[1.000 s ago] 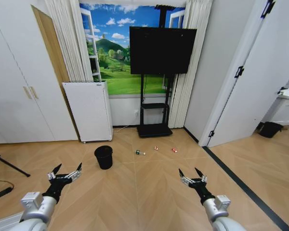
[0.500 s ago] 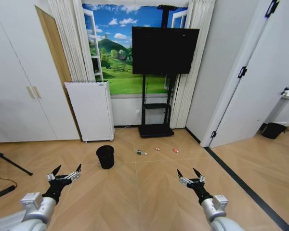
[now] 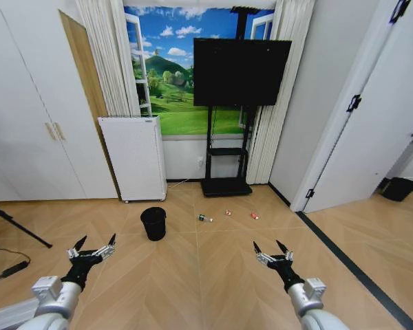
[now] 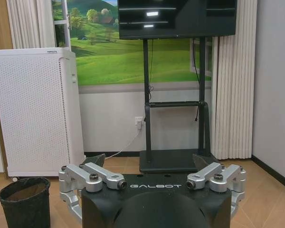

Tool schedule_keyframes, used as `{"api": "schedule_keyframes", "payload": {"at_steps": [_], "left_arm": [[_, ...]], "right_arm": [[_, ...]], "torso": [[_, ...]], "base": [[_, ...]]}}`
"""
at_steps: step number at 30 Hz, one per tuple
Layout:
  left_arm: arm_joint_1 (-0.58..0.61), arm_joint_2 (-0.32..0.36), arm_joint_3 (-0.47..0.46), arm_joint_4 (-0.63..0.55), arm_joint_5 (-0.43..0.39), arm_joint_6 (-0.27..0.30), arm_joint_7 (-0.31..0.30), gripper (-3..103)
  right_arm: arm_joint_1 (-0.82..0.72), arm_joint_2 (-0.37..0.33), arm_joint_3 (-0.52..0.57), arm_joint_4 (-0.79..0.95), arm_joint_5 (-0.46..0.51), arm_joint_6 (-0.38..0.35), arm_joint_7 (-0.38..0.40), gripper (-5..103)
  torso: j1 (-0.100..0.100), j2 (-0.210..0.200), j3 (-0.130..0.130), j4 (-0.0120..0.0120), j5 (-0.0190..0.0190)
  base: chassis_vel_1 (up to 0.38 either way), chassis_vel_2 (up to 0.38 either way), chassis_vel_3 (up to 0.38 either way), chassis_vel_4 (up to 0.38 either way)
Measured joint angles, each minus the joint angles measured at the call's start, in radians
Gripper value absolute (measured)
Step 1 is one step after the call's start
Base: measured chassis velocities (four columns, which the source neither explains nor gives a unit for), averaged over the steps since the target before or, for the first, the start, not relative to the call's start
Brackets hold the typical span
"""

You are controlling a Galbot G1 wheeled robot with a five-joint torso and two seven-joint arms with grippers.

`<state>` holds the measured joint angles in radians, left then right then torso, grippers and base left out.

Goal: Pick up the trash bin and place the garbage on the floor into it.

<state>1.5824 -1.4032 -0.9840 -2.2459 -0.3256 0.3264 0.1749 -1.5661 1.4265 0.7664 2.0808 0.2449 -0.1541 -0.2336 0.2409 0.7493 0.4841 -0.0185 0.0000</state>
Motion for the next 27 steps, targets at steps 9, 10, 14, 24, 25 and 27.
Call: {"api": "schedule_keyframes", "payload": {"at_steps": [9,10,14,24,25,27], "left_arm": [[-0.001,0.001,-0.001,-0.004,0.004,0.003,0.011,100],[-0.002,0.001,0.0,-0.004,0.004,0.003,0.011,100],[-0.002,-0.001,0.0,-0.004,0.005,0.003,0.011,100],[-0.002,-0.001,0.001,-0.003,0.006,0.004,0.014,100],[-0.003,-0.001,0.001,-0.003,0.006,0.004,0.015,100],[-0.003,-0.002,0.001,-0.003,0.006,0.004,0.016,100]], "right_arm": [[0.009,0.0,-0.001,-0.011,-0.01,0.008,-0.028,100],[0.009,0.0,-0.001,-0.011,-0.011,0.009,-0.029,100],[0.008,-0.002,-0.001,-0.012,-0.011,0.011,-0.031,100],[0.005,-0.002,-0.002,-0.015,-0.011,0.013,-0.033,100],[0.004,-0.002,-0.002,-0.016,-0.011,0.015,-0.033,100],[0.002,-0.002,-0.002,-0.017,-0.012,0.017,-0.034,100]], "torso": [[0.0,0.0,0.0,-0.0001,0.0001],[0.0,0.0,0.0,0.0,0.0001],[0.0,0.0,0.0,0.0,0.0],[0.0,0.0,0.0,0.0,-0.0001],[0.0,0.0,0.0,0.0,-0.0002],[0.0,0.0,0.0,0.0,0.0006]], "base": [[0.0,0.0,0.0,0.0],[-0.065,0.063,0.043,-0.047],[-0.081,0.095,0.08,-0.097],[-0.178,0.207,0.19,-0.206],[-0.258,0.244,0.281,-0.267],[-0.258,0.271,0.276,-0.267]]}}
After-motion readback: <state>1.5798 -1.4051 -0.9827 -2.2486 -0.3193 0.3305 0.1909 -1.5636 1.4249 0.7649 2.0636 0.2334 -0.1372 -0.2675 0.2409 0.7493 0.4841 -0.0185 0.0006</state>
